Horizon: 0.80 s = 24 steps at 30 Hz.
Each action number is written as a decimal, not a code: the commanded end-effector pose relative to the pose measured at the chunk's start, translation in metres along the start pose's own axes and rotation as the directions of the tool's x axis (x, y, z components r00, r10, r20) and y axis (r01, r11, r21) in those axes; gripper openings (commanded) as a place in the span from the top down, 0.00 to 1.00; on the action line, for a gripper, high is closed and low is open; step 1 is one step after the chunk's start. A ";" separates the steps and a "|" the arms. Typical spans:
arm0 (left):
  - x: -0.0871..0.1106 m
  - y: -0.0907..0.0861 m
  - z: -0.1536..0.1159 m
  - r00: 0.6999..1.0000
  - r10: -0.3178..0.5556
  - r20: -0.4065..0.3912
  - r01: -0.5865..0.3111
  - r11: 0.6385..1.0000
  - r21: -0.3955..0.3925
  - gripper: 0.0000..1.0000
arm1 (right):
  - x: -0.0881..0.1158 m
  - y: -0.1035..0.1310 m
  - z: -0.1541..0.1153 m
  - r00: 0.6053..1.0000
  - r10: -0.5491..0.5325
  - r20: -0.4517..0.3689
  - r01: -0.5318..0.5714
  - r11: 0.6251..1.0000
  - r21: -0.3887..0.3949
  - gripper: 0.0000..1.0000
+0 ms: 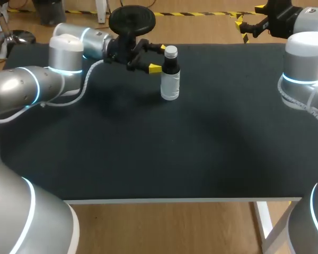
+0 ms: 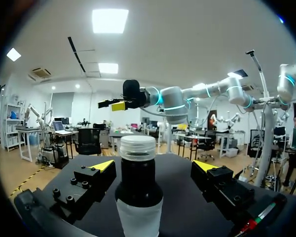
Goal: Unscrew the bottle cap
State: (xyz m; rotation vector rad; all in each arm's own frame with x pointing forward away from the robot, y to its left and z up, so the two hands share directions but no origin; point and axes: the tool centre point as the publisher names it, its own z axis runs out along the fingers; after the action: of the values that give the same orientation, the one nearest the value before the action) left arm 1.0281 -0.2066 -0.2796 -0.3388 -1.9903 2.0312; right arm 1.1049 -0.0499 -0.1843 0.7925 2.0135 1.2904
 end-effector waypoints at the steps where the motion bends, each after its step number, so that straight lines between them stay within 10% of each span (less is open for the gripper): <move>1: -0.012 0.005 0.003 1.000 -0.001 -0.027 0.001 1.000 0.006 0.00 | 0.000 0.000 0.000 1.000 0.000 0.000 0.000 1.000 -0.001 0.00; 24: -0.014 0.008 0.019 0.997 -0.003 -0.080 0.004 1.000 0.011 0.00 | 0.000 0.000 0.000 1.000 0.000 0.000 0.000 1.000 -0.001 0.00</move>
State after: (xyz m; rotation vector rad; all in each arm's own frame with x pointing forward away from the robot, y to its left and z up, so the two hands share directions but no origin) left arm 1.0271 -0.2279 -0.2839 -0.3660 -1.9655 2.0152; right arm 1.1049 -0.0499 -0.1843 0.7925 2.0135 1.2904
